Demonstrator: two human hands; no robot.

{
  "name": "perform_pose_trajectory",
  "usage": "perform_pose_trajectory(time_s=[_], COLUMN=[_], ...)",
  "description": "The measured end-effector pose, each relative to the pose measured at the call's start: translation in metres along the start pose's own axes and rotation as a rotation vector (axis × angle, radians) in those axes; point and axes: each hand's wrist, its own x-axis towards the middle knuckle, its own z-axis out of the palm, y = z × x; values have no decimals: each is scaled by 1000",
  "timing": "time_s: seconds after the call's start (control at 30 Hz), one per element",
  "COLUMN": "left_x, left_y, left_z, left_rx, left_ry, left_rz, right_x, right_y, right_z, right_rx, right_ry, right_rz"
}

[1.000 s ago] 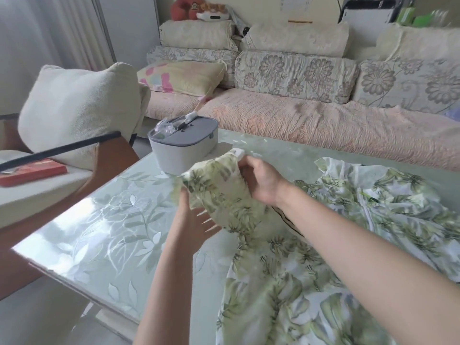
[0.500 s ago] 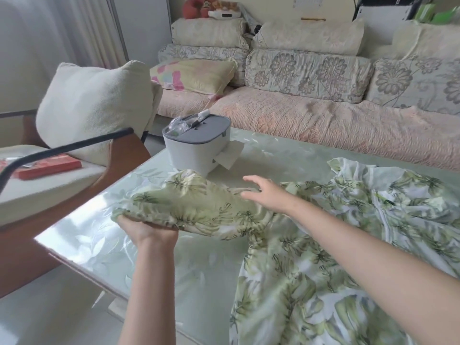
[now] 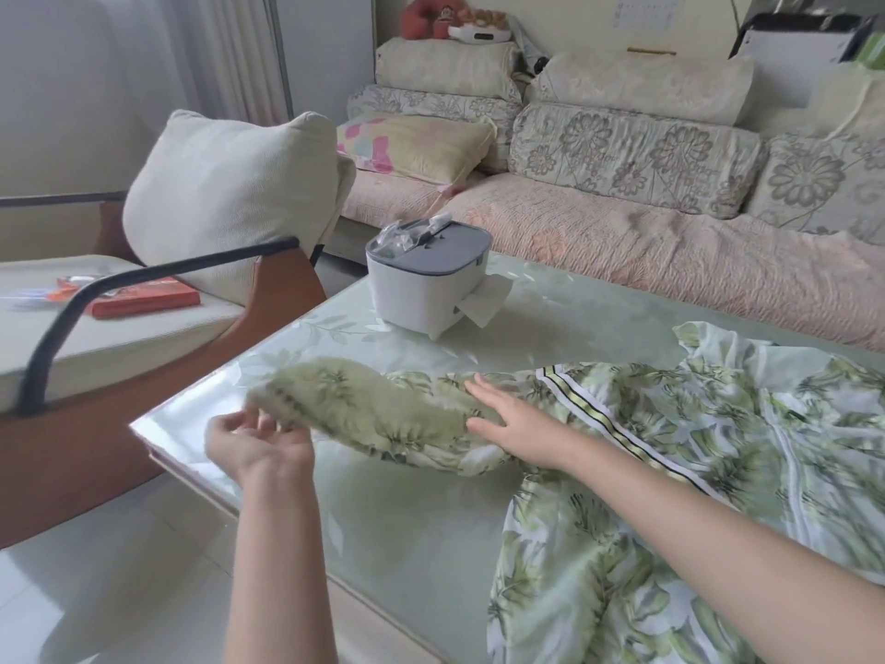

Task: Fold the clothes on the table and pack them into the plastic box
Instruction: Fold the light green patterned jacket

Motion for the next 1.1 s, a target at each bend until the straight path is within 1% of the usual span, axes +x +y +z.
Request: perform_pose_trajectory(time_s=[0.07,0.1,0.17,0.23,0.3,0.37,0.43,0.5,0.6,0.63,0.7,0.73,0.77,0.8,0.83,0.87,0.9,0.97,1.0,1.03,1.07,1.1], left_x=[2,2,7,15,18,17,14,11,15,18,18,15,11,6,3,-3,-9,-18,-19,-20,-19,-17], left_y=[8,9,6,0,-1,0,1,5,8,9,10,10,10,9,5,-2,-12,-34,-43,-48,-51,-52], left_z=[0,0,-4,-9,-13,-13,-15,-17,-18,-19,-20,-18,-13,-8,-3,2,2,-6,-12,-16,-18,-18], left_rx=[82,176,487,644,804,1027,1272,1388,1499,1569,1692,1705,1703,1694,1686,1703,1780,2113,2254,2328,2357,2375], left_ry=[26,45,43,12,-40,-57,-85,-63,45,95,186,194,173,108,-1,-125,-228,-377,-444,-493,-504,-484], left_rz=[56,79,136,159,217,387,618,784,928,915,763,730,761,821,832,754,611,316,210,137,100,101], right_x=[-4,-5,-6,-5,-5,-4,-2,-1,-2,-3,-7,-10,-14,-18,-23,-28,-35,-52,-62,-72,-82,-90], right_y=[5,7,12,15,14,10,6,4,4,4,2,1,-1,-3,-4,-6,-6,-5,-4,-1,1,3], right_z=[4,6,8,12,15,19,22,24,26,26,25,25,24,24,24,22,20,13,9,5,2,1], right_rx=[-18,-49,-142,-232,-244,-247,-284,-318,-342,-342,-319,-298,-280,-269,-269,-275,-276,-241,-210,-180,-165,-166], right_ry=[-47,-69,-113,-143,-130,-120,-130,-135,-128,-117,-73,-44,-19,-6,-6,-12,-15,18,63,123,181,222], right_rz=[-12,-13,2,19,33,29,21,24,30,34,33,26,17,7,-1,-2,5,41,69,98,120,135])
